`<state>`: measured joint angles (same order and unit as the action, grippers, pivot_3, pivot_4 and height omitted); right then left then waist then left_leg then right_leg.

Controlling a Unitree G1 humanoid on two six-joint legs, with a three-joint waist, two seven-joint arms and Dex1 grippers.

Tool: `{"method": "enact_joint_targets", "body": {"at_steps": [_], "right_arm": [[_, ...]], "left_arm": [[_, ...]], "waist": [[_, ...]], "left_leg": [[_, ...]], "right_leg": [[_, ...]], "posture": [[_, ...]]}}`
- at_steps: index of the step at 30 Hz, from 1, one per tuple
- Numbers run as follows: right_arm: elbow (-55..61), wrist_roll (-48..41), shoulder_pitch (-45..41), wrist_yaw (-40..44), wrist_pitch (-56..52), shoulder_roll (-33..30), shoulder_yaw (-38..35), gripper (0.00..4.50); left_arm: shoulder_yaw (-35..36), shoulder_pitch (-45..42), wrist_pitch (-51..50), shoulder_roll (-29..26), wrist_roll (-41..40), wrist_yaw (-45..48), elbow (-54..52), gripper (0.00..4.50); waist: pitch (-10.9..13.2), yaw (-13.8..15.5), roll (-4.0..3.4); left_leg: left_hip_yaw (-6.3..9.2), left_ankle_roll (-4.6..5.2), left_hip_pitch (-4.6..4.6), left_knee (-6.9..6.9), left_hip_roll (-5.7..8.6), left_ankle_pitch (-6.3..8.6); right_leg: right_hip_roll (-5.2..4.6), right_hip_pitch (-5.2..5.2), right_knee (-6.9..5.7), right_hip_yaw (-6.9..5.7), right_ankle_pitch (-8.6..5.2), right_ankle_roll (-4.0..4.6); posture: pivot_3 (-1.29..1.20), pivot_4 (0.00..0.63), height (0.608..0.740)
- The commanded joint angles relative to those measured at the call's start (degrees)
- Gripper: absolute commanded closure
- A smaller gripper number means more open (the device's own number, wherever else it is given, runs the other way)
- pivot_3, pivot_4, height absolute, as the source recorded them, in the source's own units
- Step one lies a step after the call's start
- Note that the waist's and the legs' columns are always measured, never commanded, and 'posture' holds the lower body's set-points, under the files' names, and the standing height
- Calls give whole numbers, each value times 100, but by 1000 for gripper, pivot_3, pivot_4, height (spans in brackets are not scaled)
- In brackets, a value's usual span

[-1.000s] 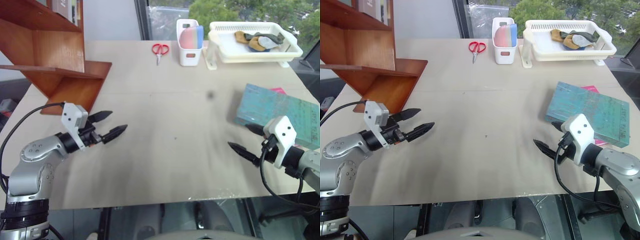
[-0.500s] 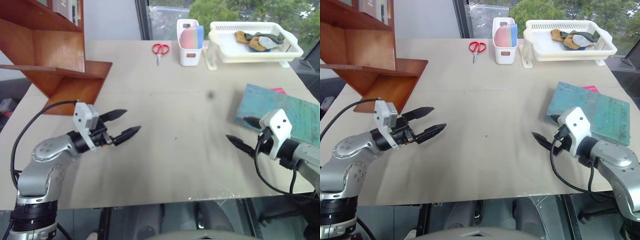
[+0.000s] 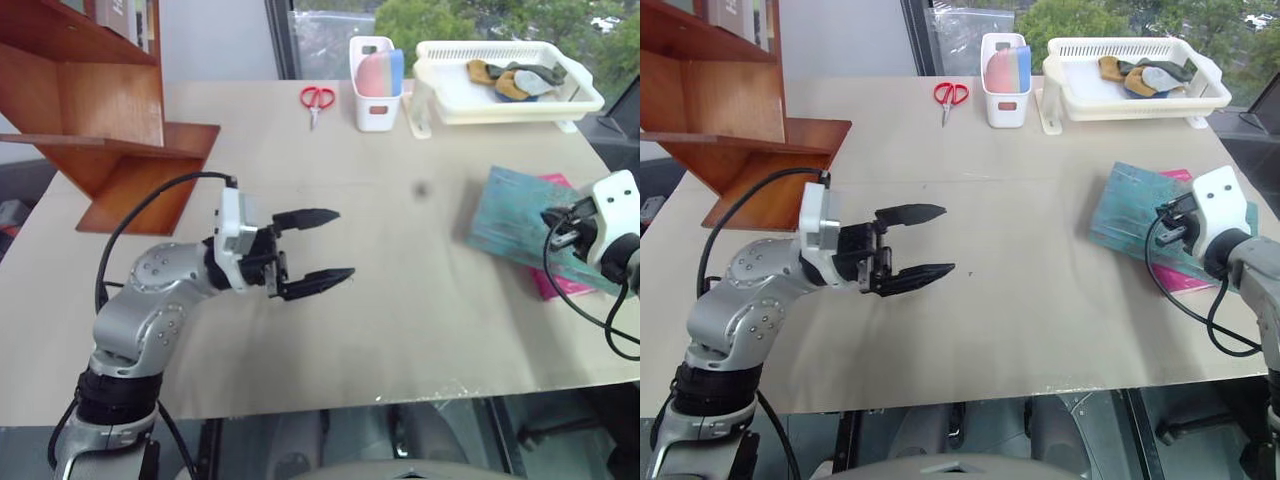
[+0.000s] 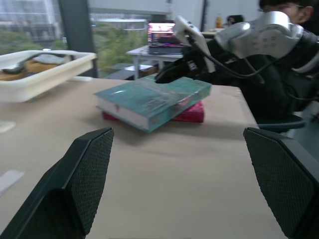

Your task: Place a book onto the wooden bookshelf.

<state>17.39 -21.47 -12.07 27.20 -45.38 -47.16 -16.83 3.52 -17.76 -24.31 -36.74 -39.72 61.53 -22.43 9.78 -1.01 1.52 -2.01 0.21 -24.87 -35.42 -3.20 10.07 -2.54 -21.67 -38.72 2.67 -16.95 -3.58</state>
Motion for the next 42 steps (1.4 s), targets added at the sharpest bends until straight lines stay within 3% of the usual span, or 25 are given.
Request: {"method": "enact_joint_targets", "body": {"at_steps": [1,18,28,32,38,42], "right_arm": [[-84,189,38,-59,20,-212,-349,4437],[-2638,1627,221,-580,899,-1075,-763,4437],[-3516,1124,-72,-204,1152,-814,-1046,4437],[-4230,932,-599,-51,1372,-832,-1085,4437],[-3828,732,-894,327,1835,-816,-983,4437],[-3839,865,-873,546,1678,-699,-481,4437]], "left_arm": [[2,-128,113,-11,-18,122,55,0],[-45,-26,204,-30,89,79,62,0],[46,87,196,-93,93,-19,-9,0],[31,107,188,-124,93,-1,-15,0],[55,202,137,-120,50,-129,-143,0],[33,182,133,-118,53,-153,-154,0]], "waist": [[0,11,0],[-1,14,-4],[0,14,-7],[0,4,-7],[2,-1,-14],[2,14,-13]], "left_leg": [[0,0,0,0,0,0],[-4,1,3,-3,1,1],[-7,1,5,-3,1,1],[-10,1,7,-3,1,1],[-15,1,8,-2,0,1],[-14,1,8,-2,0,1]], "right_leg": [[0,0,-1,0,0,0],[-1,1,-2,3,0,-1],[0,2,-3,6,1,-2],[0,3,-3,8,1,-2],[1,1,-4,15,1,-2],[1,2,-3,13,1,-2]], "posture": [[0,150,740],[0,150,740],[0,150,740],[0,150,740],[0,150,740],[0,150,740]]}}
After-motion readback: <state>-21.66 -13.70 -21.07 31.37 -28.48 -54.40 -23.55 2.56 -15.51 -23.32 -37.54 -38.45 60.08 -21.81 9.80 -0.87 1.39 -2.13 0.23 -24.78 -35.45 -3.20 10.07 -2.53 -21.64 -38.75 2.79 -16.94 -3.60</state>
